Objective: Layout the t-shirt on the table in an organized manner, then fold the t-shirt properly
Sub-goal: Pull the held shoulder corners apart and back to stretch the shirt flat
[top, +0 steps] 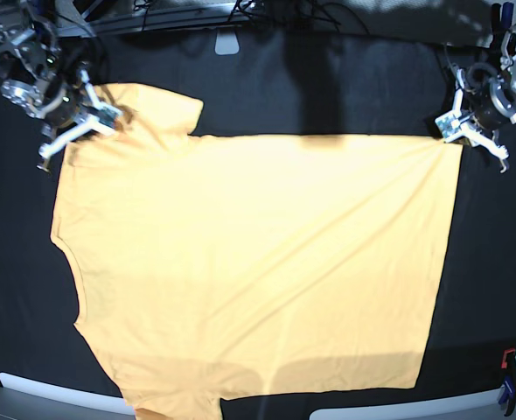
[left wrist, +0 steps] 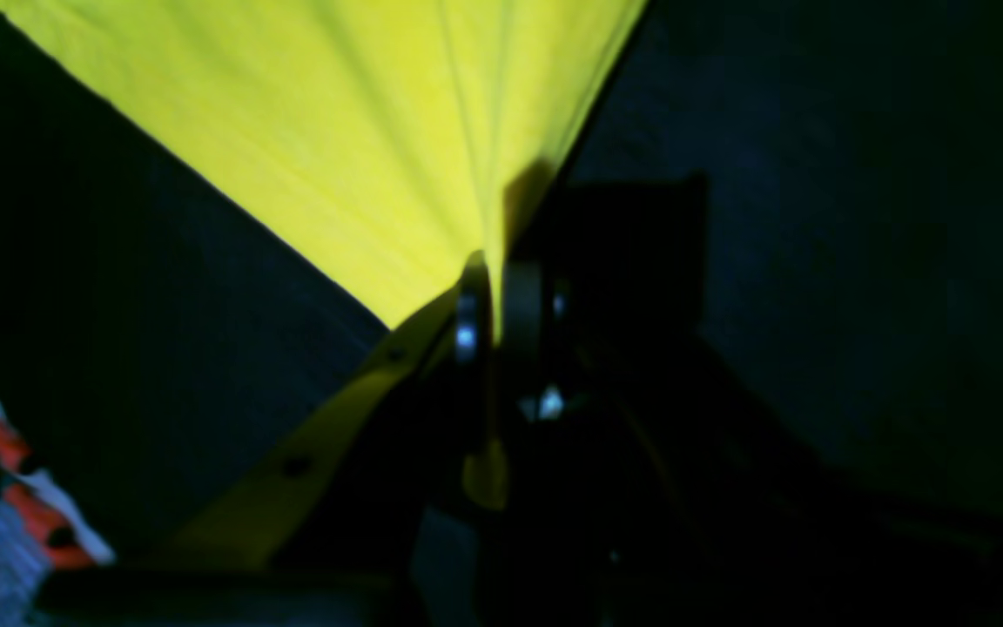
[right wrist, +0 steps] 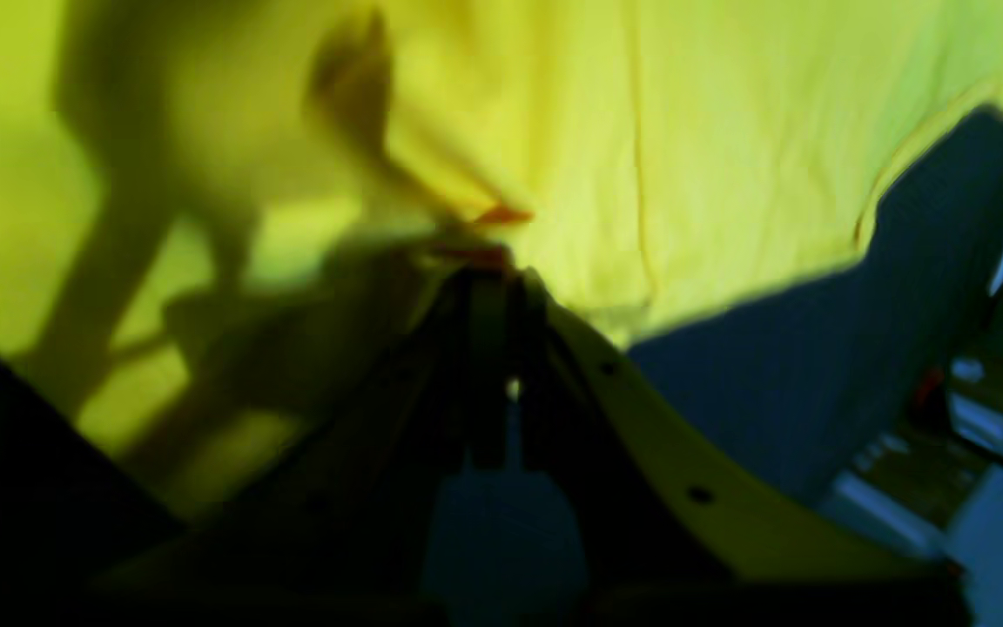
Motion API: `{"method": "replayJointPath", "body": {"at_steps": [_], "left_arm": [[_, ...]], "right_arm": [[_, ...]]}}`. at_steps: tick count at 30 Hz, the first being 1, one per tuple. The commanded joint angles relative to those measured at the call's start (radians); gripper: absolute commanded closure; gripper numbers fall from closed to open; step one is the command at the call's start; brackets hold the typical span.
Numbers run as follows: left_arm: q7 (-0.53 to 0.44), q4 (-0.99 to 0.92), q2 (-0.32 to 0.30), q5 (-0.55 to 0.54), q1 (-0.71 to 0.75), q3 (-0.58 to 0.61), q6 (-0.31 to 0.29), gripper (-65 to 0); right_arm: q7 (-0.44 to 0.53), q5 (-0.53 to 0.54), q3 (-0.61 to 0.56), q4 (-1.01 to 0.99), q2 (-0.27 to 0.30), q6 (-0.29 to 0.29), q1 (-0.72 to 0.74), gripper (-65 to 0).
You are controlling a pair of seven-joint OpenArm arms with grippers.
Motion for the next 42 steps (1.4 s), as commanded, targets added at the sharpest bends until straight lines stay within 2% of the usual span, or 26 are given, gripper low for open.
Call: {"method": "replayJointPath", "body": {"at_steps": [1, 4, 6, 10, 17, 20, 23, 25, 26, 28, 29, 30, 32, 34, 38, 42], "left_arm": [[0.01, 0.027, -0.04, 0.005, 0.026, -0.009, 0.003, 0.0], [0.035, 0.09, -0.094, 0.0, 0.105, -0.011, 0.004, 0.0], [0.083, 0.134, -0.125, -0.051, 0.153, -0.011, 0.004, 0.0], [0.141, 0.201, -0.166, -0.094, 0.237, -0.028, 0.004, 0.0], [0.138, 0.276, -0.177, -0.145, 0.391, -0.132, 0.003, 0.0], [0.117, 0.314, -0.177, -0.145, 0.446, -0.18, 0.004, 0.0], [0.063, 0.336, -0.176, -0.155, 0.454, -0.226, 0.004, 0.0], [0.05, 0.347, -0.176, -0.187, 0.454, -0.251, 0.004, 0.0], [0.051, 0.352, -0.176, -0.201, 0.454, -0.261, 0.004, 0.0], [0.051, 0.354, -0.176, -0.204, 0.454, -0.272, 0.004, 0.0], [0.051, 0.354, -0.176, -0.204, 0.454, -0.272, 0.004, 0.0], [0.051, 0.354, -0.176, -0.204, 0.454, -0.272, 0.004, 0.0], [0.051, 0.354, -0.173, -0.204, 0.454, -0.272, 0.004, 0.0], [0.051, 0.354, -0.173, -0.204, 0.454, -0.272, 0.004, 0.0], [0.052, 0.354, -0.172, -0.203, 0.454, -0.272, 0.004, 0.0], [0.055, 0.354, -0.152, -0.204, 0.454, -0.272, 0.004, 0.0]], "right_arm": [[-0.027, -0.004, 0.014, 0.028, 0.052, -0.02, -0.015, 0.0], [-0.089, 0.04, 0.04, 0.065, 0.132, -0.051, -0.092, 0.0], [-0.094, 0.061, 0.077, 0.084, 0.161, -0.051, -0.152, 0.0], [-0.093, 0.07, 0.175, 0.119, 0.167, -0.048, -0.283, 0.0], [-0.093, 0.07, 0.298, 0.241, 0.165, -0.049, -0.544, 0.0], [-0.094, 0.068, 0.33, 0.29, 0.149, -0.053, -0.61, 0.0], [-0.092, 0.071, 0.352, 0.327, 0.115, -0.115, -0.609, 0.0], [-0.093, 0.089, 0.352, 0.351, 0.098, -0.124, -0.597, 0.0], [-0.092, 0.117, 0.352, 0.357, 0.089, -0.123, -0.592, -6.8], [-0.082, 0.171, 0.349, 0.358, 0.073, -0.105, -0.576, -25.6], [-0.082, 0.183, 0.344, 0.358, 0.066, -0.084, -0.567, -30.9], [-0.082, 0.181, 0.333, 0.356, 0.058, -0.057, -0.555, -32.1], [-0.081, 0.178, 0.301, 0.342, 0.053, -0.045, -0.523, -32.0], [-0.082, 0.164, 0.251, 0.311, 0.053, -0.05, -0.47, -31.8], [-0.083, 0.116, 0.126, 0.241, 0.042, -0.067, -0.327, -26.9], [-0.124, 0.083, 0.025, 0.218, 0.042, -0.086, -0.229, -26.8]]}}
